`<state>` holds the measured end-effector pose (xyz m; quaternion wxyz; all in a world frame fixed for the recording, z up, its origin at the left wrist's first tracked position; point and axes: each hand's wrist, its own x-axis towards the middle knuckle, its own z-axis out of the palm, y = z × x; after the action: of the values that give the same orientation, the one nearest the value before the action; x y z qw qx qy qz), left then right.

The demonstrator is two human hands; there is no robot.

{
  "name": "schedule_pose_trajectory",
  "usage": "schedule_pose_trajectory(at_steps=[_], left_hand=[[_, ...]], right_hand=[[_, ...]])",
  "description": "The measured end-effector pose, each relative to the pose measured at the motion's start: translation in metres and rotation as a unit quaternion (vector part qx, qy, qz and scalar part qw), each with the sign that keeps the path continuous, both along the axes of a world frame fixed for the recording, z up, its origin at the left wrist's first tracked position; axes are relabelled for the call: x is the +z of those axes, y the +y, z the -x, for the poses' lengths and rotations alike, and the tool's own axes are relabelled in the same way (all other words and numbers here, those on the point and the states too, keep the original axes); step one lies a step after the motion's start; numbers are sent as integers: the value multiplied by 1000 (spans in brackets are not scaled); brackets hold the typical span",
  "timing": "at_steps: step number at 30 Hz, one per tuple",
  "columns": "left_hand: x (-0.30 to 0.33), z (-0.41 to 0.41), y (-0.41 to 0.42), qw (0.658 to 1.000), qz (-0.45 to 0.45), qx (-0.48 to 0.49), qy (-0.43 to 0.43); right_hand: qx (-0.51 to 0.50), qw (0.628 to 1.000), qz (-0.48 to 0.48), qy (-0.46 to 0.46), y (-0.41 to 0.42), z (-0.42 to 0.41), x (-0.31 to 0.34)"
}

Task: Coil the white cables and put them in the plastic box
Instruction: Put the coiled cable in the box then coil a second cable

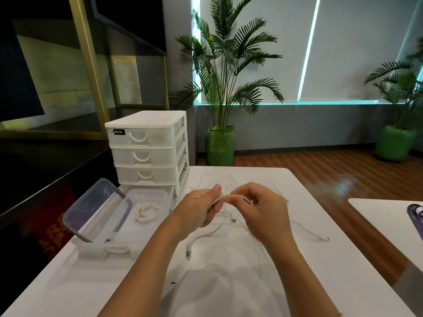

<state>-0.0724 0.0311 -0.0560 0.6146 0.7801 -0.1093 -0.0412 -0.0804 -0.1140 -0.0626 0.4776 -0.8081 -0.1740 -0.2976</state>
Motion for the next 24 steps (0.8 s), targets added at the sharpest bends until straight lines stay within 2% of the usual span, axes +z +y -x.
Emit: schedule_pose_trajectory(at_steps=[5, 10, 15, 20, 22, 24], left_hand=[[1, 3, -7, 992, 112, -27, 56], [-2, 4, -19, 965, 245, -38, 90], [-2, 6, -33, 971, 218, 30, 90], [-3, 8, -48, 979, 139, 138, 60], [-1, 10, -48, 982, 119, 138, 47], [-1, 11, -43, 984, 156, 81, 42]], right_hand=[[53, 991, -56, 107, 6, 0, -2], [134, 958, -158, 199, 13, 2, 0], [68, 976, -118, 173, 15, 0, -3], [0, 990, -41, 137, 14, 1, -5], [-24, 993, -10, 117, 14, 1, -5], [-37, 994, -3, 105, 12, 0, -4]])
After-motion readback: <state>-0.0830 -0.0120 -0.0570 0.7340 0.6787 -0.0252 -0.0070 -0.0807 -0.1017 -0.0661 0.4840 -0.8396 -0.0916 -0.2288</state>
